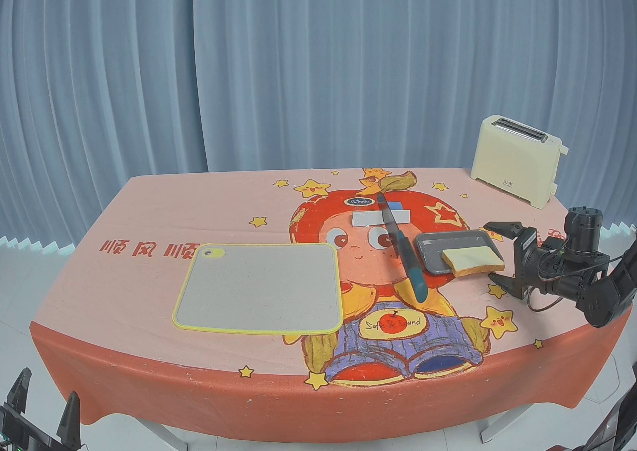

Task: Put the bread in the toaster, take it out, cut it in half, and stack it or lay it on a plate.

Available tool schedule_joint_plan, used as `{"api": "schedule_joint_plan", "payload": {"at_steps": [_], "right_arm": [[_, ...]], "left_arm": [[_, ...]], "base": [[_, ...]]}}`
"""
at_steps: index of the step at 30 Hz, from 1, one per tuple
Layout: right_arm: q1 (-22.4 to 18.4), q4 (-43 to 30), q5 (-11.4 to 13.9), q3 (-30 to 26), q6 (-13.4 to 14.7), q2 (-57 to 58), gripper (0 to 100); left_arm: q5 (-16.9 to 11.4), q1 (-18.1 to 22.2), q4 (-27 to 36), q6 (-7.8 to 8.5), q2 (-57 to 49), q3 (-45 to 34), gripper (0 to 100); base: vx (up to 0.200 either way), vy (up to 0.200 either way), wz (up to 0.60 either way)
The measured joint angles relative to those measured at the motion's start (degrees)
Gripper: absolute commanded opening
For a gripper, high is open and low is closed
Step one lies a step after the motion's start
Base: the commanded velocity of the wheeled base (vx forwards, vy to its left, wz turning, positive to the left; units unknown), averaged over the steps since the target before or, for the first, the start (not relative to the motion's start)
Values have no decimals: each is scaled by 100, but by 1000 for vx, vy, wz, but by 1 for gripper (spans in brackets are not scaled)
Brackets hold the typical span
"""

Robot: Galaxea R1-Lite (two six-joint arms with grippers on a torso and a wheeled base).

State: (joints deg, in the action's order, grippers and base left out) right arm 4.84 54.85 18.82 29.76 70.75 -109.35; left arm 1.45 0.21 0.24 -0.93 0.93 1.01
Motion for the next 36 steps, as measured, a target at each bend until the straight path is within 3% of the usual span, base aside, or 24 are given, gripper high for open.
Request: {"api": "schedule_joint_plan", "payload": {"at_steps": [1, 36], "right_arm": [[-16, 2, 2, 4, 0, -10, 0], [69, -52, -57, -132, -24, 369, 0]], "left_arm": [[2, 1, 0, 2, 0, 0, 100], [2, 4, 0, 0, 0, 0, 100]], "base": [[0, 0, 0], [0, 0, 0]]}}
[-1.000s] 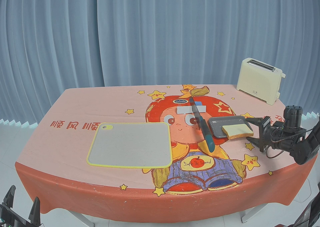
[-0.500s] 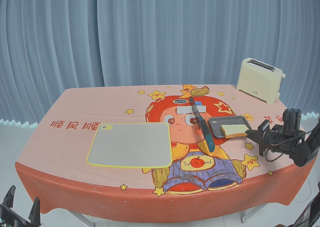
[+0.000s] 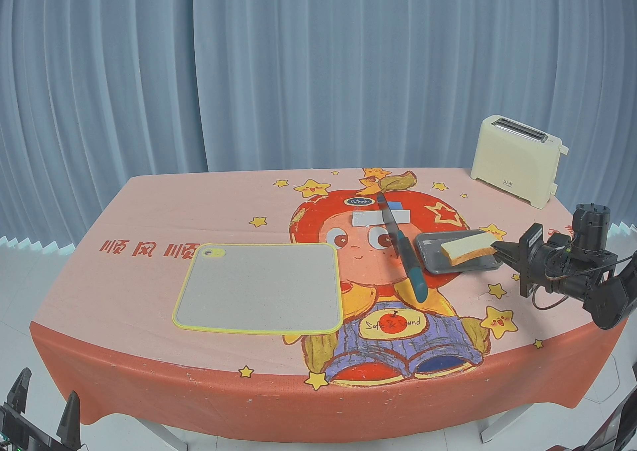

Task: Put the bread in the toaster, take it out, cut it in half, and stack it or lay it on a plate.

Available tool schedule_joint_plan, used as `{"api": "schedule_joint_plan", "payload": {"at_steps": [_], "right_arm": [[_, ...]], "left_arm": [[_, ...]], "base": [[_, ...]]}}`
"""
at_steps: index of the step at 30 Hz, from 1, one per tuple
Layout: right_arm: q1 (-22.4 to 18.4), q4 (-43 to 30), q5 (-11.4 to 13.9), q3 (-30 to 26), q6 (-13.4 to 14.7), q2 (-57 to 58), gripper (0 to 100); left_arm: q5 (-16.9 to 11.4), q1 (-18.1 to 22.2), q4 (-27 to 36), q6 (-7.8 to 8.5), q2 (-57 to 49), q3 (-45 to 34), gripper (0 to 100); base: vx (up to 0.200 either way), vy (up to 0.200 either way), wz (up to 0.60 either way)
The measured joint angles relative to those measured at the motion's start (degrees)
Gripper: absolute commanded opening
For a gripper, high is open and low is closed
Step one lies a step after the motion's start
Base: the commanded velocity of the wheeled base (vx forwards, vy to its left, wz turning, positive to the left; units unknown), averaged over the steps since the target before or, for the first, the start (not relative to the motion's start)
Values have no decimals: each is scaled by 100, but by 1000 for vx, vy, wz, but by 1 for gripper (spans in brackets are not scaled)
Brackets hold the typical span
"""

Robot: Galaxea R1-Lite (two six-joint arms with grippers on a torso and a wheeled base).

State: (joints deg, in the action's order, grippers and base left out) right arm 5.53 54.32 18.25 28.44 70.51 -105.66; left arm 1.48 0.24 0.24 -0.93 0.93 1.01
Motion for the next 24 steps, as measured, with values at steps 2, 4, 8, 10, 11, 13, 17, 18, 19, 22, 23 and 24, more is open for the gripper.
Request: {"api": "schedule_joint_plan", "payload": {"at_steps": [2, 4, 8, 10, 11, 13, 17, 18, 19, 22, 23, 24], "right_arm": [[20, 37, -2, -5, -1, 52, 0], [46, 132, -7, -11, -6, 98, 0], [149, 228, -16, -27, -26, 222, 0], [215, 236, -16, -27, -30, 323, 0], [251, 241, -16, -27, -35, 389, 0], [312, 244, -16, -16, -44, 505, 0], [369, 233, 6, 52, -294, 762, 0], [374, 217, 13, 69, -395, 825, 0], [385, 204, 22, 88, -503, 894, 0], [441, 189, 33, 113, -940, 1051, 0], [461, 187, 33, 116, -1120, 1098, 0], [477, 182, 33, 113, -1263, 1140, 0]], "left_arm": [[0, 0, 0, 0, 0, 0, 100], [0, 0, 0, 0, 0, 0, 100], [0, 0, 0, 2, 0, 0, 100], [0, 0, 0, 0, 0, 0, 100], [0, 0, 0, 0, 0, 0, 100], [-2, 0, -2, 0, 0, 0, 100], [0, 0, -2, 2, 0, 0, 100], [0, 0, -2, 0, 0, 0, 100], [0, 0, -2, 0, 0, 0, 100], [0, 0, 0, 2, 0, 0, 100], [0, 0, 0, 0, 0, 0, 100], [0, 0, -2, 2, 0, 0, 100]], "base": [[0, 0, 0], [0, 0, 0], [0, 0, 0], [0, 0, 0], [0, 0, 0], [0, 0, 0], [0, 0, 0], [0, 0, 0], [0, 0, 0], [0, 0, 0], [0, 0, 0], [0, 0, 0]]}}
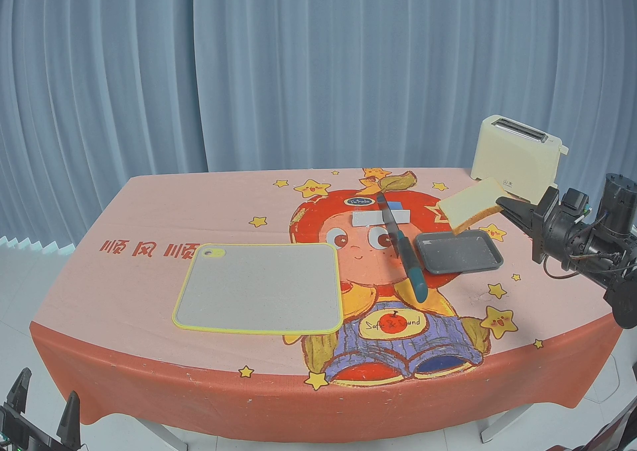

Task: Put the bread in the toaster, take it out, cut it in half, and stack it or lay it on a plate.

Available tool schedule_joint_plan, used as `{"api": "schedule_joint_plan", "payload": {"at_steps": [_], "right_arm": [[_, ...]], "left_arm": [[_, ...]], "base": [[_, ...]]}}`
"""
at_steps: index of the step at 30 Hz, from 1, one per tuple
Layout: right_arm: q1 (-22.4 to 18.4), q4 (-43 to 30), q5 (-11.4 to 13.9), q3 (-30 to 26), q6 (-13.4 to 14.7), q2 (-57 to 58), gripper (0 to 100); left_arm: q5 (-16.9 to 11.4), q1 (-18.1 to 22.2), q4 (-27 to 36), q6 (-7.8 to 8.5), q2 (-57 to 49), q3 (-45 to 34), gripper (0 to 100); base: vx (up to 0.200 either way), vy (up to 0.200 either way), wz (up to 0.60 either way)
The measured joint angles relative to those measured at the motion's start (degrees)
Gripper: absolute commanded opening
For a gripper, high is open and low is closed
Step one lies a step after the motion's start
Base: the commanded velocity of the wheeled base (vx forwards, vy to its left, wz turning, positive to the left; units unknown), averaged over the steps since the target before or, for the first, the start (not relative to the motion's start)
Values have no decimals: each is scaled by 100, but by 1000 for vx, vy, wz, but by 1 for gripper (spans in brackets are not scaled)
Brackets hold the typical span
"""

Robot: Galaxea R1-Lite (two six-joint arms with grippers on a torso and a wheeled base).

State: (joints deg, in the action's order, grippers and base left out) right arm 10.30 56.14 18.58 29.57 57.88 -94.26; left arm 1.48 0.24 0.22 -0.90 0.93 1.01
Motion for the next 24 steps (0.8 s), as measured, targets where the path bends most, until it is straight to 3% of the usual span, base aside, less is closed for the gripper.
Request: {"api": "schedule_joint_plan", "payload": {"at_steps": [13, 20, 24], "right_arm": [[240, -9, -73, -146, -1192, 556, 0], [245, 2, -611, -201, -2216, 829, 0], [254, 35, -780, -221, -2734, 906, 0]], "left_arm": [[0, 0, 2, 0, 0, 0, 100], [0, 0, 2, 0, 0, 0, 100], [5, 0, 0, 4, 0, 0, 100]], "base": [[0, 0, 0], [0, 0, 0], [0, 0, 0]]}}
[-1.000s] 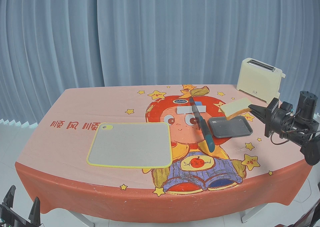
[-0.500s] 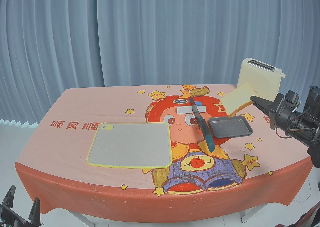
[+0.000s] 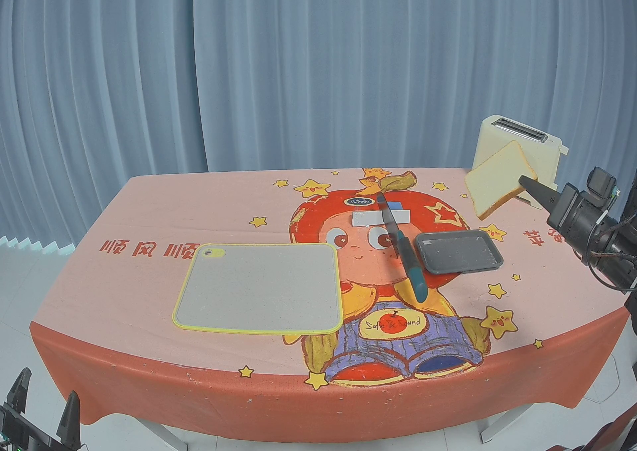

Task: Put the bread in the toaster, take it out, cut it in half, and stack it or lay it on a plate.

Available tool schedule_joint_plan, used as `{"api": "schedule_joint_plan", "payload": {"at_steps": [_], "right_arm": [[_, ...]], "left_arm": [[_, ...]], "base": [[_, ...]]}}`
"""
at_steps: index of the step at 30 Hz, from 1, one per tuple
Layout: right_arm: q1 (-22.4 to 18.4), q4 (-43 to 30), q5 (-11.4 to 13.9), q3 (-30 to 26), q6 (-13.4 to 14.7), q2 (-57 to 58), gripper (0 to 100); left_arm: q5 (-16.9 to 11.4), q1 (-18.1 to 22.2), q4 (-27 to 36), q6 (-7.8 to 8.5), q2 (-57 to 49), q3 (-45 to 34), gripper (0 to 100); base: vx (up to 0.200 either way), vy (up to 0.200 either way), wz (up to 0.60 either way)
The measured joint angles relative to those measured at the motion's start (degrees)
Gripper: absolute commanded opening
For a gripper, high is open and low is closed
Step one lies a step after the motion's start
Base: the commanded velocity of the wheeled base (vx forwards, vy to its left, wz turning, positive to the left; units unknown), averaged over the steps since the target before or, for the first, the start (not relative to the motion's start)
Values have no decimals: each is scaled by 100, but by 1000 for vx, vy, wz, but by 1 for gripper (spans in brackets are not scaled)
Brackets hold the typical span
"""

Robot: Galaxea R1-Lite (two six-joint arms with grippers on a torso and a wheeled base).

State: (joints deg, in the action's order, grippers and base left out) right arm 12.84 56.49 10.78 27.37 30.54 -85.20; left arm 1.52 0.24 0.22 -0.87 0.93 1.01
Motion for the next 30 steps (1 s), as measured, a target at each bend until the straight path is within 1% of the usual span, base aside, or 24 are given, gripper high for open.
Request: {"api": "schedule_joint_plan", "payload": {"at_steps": [2, 5, 7, 9, 12, 15, 22, 27, 30], "right_arm": [[-5, 9, -71, -28, -297, 23, 0], [-16, 22, -167, -80, -638, 56, 0], [-17, 24, -189, -141, -805, 74, 0], [-22, 24, -196, -240, -1106, 87, 0], [-20, 24, -194, -394, -1445, 96, 0], [-9, 27, -191, -502, -1581, 130, 0], [-22, 27, -189, -656, -1693, 317, 0], [-22, 28, -178, -802, -2029, 419, 0], [-16, 27, -176, -891, -2126, 450, 0]], "left_arm": [[0, 0, 0, 0, 0, 0, 100], [0, 0, -1, -2, 0, 0, 100], [-2, 0, -1, -4, 0, 0, 100], [-5, 0, -1, -2, 0, 0, 100], [-2, -4, -4, -2, 0, 0, 100], [-2, -2, -1, -2, 0, 0, 100], [2, 0, -1, -6, 0, 0, 100], [2, 0, -1, -6, 0, 0, 100], [2, 0, -1, -9, 0, 0, 100]], "base": [[0, 0, 0], [0, 0, 0], [0, 0, 0], [0, 0, 0], [0, 0, 0], [0, 0, 0], [0, 0, 0], [0, 0, 0], [0, 0, 0]]}}
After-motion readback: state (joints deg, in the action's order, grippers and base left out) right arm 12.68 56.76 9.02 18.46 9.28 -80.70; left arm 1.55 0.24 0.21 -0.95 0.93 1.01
